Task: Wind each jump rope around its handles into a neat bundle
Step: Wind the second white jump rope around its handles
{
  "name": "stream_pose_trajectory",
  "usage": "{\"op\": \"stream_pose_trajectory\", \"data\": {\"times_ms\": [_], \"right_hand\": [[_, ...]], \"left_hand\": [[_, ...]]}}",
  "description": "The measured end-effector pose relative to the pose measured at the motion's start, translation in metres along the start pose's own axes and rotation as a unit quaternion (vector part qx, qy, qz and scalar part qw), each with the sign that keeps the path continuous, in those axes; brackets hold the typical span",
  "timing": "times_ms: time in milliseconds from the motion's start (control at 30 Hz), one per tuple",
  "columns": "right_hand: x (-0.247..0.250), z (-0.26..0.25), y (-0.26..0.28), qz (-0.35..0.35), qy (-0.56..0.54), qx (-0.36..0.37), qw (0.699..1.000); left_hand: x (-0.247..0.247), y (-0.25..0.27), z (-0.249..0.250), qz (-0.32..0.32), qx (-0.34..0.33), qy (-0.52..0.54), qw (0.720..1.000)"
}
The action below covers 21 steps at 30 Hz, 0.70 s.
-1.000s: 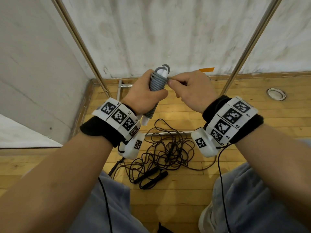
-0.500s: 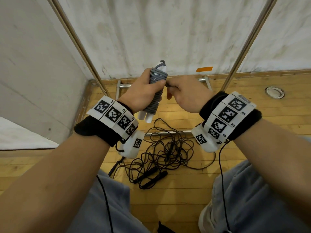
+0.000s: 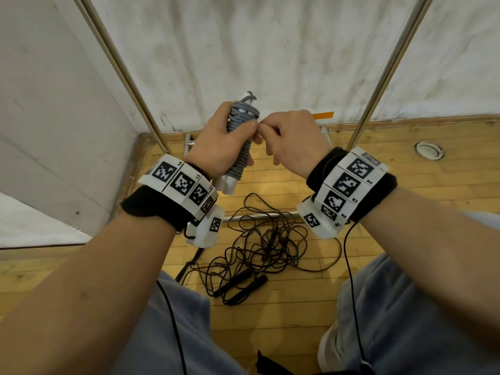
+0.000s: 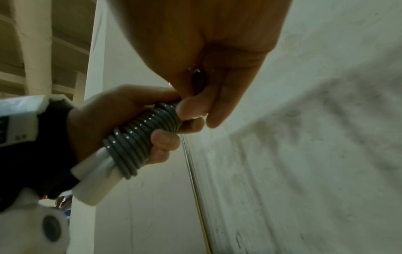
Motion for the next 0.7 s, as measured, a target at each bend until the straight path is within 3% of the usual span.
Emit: {"op": "stream_pose_trajectory", "data": {"times_ms": [133, 333, 533, 700], "right_hand": [[0.005, 0.005, 0.007, 0.070, -0.123, -0.030, 0.990], [0.008, -0.004, 0.014, 0.127, -0.233, 0.003, 0.964], [0.013, -0.018, 0.014, 0.110, -0.139, 0.071, 0.982], [0.017, -0.018, 0.011, 0.174, -0.069, 0.060, 0.981]], "left_hand": [[-0.001, 0.004, 0.008, 0.028, -0.030, -0.010, 0.999], [-0.001, 0.012, 0.019, 0.065, -0.061, 0.002, 0.996], [0.005, 0.013, 0.021, 0.107, -0.082, -0.013, 0.991], [0.003, 0.011, 0.016, 0.125, -0.074, -0.064, 0.987]]}}
Point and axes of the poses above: each hand's wrist, its own y-axis away from the middle knuckle, its own x-axis out of the back of the hand, z = x × y, the point moved 6 cm from there along -y, towards the middle knuckle, and after that the axes turned 12 degrees about -z, right-handed, at the moved point
